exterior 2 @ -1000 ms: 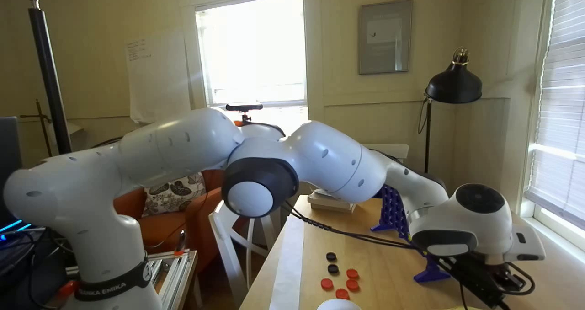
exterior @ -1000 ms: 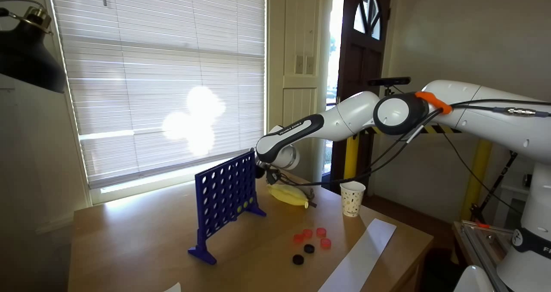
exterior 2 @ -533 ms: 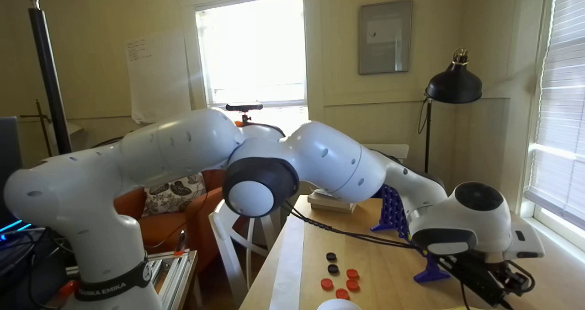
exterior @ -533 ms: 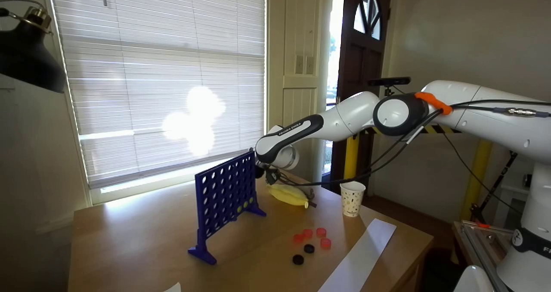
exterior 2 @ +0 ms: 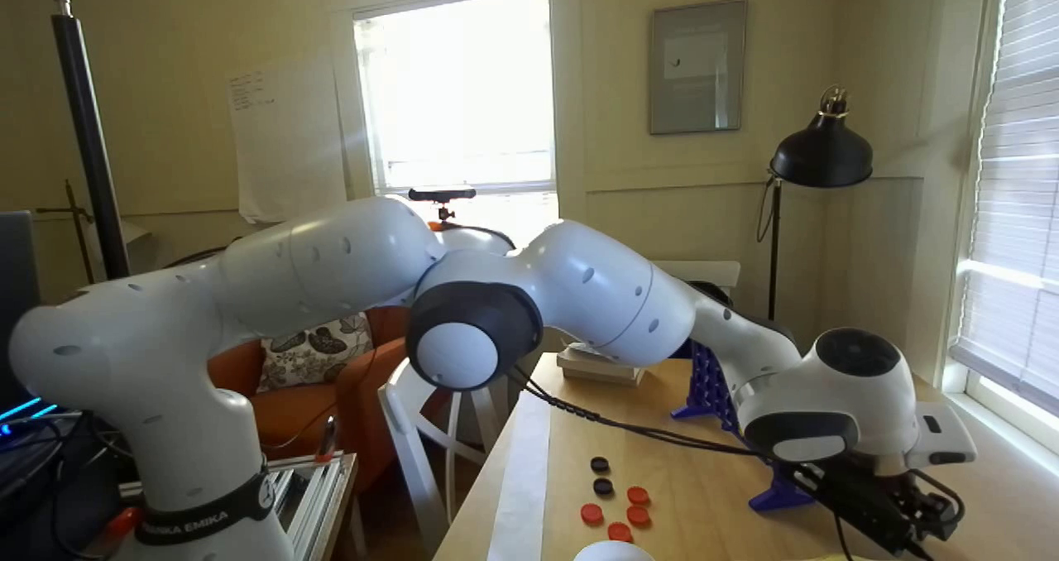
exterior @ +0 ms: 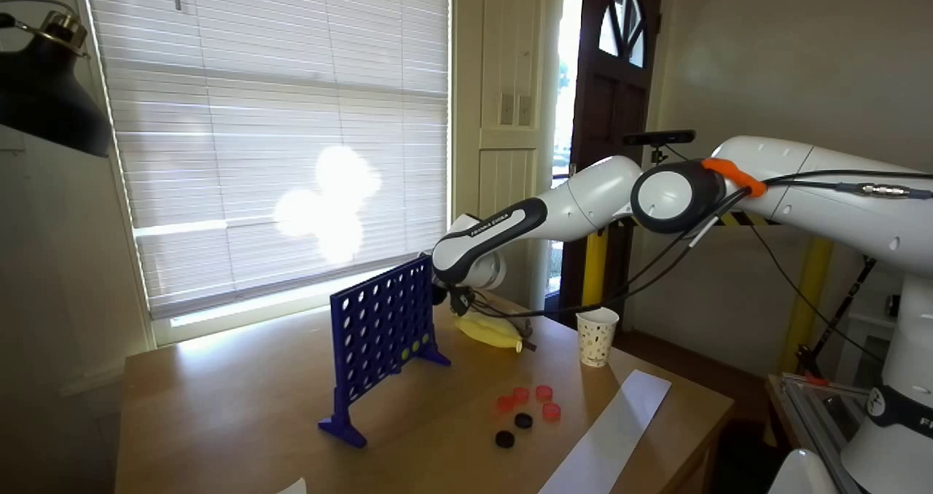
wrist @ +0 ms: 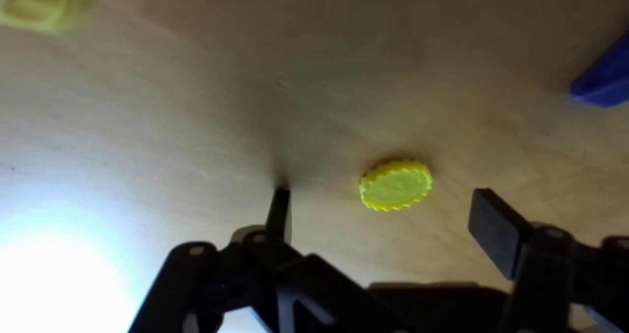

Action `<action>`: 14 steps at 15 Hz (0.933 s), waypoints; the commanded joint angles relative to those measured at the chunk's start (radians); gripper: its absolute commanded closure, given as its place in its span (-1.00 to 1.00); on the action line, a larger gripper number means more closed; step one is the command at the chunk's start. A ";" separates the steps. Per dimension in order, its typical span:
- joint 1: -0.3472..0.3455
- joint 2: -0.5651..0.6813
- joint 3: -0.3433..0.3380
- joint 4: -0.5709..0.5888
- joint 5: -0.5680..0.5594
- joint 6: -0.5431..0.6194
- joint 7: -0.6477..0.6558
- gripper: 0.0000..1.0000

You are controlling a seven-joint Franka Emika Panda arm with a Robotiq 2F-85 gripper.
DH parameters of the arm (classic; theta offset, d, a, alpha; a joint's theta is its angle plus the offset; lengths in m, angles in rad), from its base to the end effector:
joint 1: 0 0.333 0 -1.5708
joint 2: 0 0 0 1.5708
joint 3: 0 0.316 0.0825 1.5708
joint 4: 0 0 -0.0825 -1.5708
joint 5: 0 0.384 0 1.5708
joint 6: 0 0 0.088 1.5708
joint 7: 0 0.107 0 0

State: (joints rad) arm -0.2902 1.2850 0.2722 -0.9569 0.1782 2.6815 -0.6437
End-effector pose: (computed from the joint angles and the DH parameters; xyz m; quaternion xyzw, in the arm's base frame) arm 0.7982 -0.1201 0.1231 -0.9540 -0.1098 -0.2678 0.0781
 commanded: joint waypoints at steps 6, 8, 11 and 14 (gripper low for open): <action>0.012 0.027 -0.017 0.053 -0.045 -0.018 0.002 0.48; 0.014 0.022 -0.025 0.051 -0.047 -0.030 0.016 0.77; 0.029 0.001 -0.059 0.038 -0.056 -0.053 0.052 0.85; 0.041 -0.025 -0.096 0.019 -0.069 -0.080 0.079 0.85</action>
State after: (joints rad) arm -0.2677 1.2745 0.2218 -0.9347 0.1474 2.6484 -0.6186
